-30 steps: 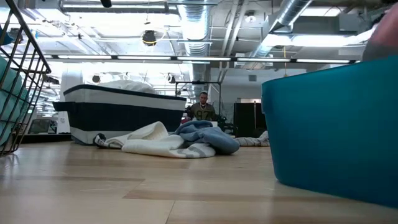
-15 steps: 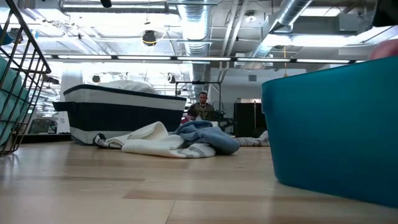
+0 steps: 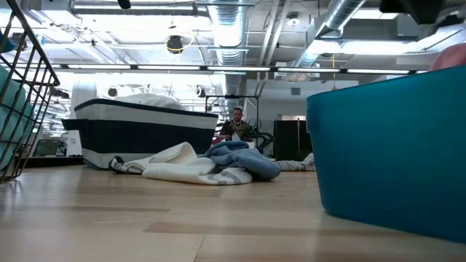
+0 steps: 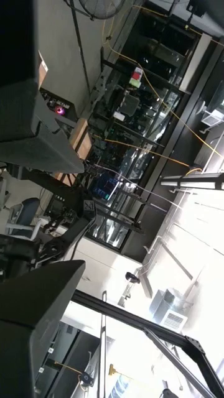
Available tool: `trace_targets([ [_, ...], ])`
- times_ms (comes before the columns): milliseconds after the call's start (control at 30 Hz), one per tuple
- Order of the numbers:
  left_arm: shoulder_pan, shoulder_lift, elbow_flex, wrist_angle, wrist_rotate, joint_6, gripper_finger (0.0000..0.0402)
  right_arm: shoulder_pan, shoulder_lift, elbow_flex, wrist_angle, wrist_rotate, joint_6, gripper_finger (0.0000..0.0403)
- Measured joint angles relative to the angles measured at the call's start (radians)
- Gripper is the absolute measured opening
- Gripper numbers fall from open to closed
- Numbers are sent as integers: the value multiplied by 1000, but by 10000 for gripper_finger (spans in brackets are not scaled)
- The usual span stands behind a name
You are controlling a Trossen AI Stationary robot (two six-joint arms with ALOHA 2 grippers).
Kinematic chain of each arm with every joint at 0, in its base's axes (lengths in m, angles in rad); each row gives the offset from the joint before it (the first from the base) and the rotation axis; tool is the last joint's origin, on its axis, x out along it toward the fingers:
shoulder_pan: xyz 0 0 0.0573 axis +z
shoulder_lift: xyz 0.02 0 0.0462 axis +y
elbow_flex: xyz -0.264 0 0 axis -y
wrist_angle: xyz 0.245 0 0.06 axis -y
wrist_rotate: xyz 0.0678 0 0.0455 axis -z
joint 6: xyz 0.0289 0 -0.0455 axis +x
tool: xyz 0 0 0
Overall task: Pick & Place Cloths
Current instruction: Put the blue sock into the blue bin
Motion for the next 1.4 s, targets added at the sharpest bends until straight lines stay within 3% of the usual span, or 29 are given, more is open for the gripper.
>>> trace_targets([
  [233, 0, 0, 0, 0, -7, 0, 225, -138, -1, 43, -152, 119, -325, 226],
  [367, 0, 0, 0, 0, -7, 0, 225, -267, -1, 41, -108, 223, -499, 217],
  [467, 0, 0, 0, 0, -7, 0, 225, -380, 0, 19, 13, 237, -550, 216],
  [633, 0, 0, 0, 0, -7, 0, 225, -507, 1, -40, 187, 237, -534, 239],
  [833, 0, 0, 0, 0, -7, 0, 225, -566, 2, -140, 337, 237, -358, 274],
  [1067, 0, 0, 0, 0, -8, 0, 225, -567, 48, -202, 466, 239, -296, 282],
  [1400, -1, 0, 0, 1, 3, -5, 225, -526, 281, -142, 537, 179, -221, 282],
])
